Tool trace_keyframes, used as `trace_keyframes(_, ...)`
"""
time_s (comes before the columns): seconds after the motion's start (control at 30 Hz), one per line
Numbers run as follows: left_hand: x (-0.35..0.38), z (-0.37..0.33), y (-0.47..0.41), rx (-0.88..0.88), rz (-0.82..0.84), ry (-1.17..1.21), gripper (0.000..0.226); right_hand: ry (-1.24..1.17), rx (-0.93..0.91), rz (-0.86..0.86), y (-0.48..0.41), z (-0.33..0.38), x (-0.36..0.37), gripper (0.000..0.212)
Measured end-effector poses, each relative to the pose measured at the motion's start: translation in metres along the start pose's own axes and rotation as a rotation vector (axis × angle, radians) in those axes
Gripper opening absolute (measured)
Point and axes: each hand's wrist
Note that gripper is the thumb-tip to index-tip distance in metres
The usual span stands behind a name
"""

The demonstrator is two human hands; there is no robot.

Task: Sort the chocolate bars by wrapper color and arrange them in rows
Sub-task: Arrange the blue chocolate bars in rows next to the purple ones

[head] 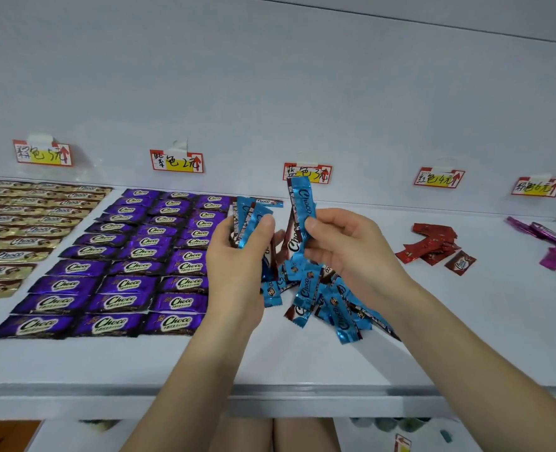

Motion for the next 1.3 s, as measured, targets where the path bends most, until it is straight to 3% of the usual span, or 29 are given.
trace_keyframes(0.17,0.000,-0.002,0.009,0.002,0.129,-0.121,0.027,0.159,-0.041,0.023,0.000,-0.001,-0.002,0.020)
trace_keyframes(0.33,-0.005,-0.008,0.010,-0.066,0.102,-0.084,0.026,0.034,-0.217,-0.088,0.003,0.010,-0.013,0.016)
trace_keyframes(0.53,-0.010,-0.013,0.012,-0.197,0.102,0.069,0.015,0.549,-0.598,-0.084,0.014,-0.006,-0.026,0.032)
trace_keyframes(0.73,-0.007,-0.011,0.017,-0.190,0.163,0.109,0.020,0.648,-0.681,-0.073,0.016,-0.015,-0.030,0.032)
trace_keyframes(0.9,-0.007,-0.006,0.015,-0.074,0.109,-0.015,0.032,0.458,-0.523,0.013,0.020,-0.010,-0.027,0.036)
trace_keyframes(1.07,-0.007,-0.007,0.009,-0.023,0.103,-0.123,0.039,0.780,-0.605,0.095,0.014,0.001,-0.036,0.020)
trace_keyframes(1.23,-0.005,-0.004,-0.001,-0.045,0.063,-0.178,0.033,0.826,-0.441,0.220,-0.003,0.009,-0.044,0.014)
trace_keyframes(1.3,-0.004,0.000,-0.008,-0.068,0.011,-0.158,0.028,0.818,-0.411,0.193,-0.018,0.007,-0.051,0.014)
Point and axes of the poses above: each hand's wrist, its own y-axis away from the middle knuckle, its own x-axis out of the palm, z = x × y, and after that the axes turned 2 degrees about -y, right-handed
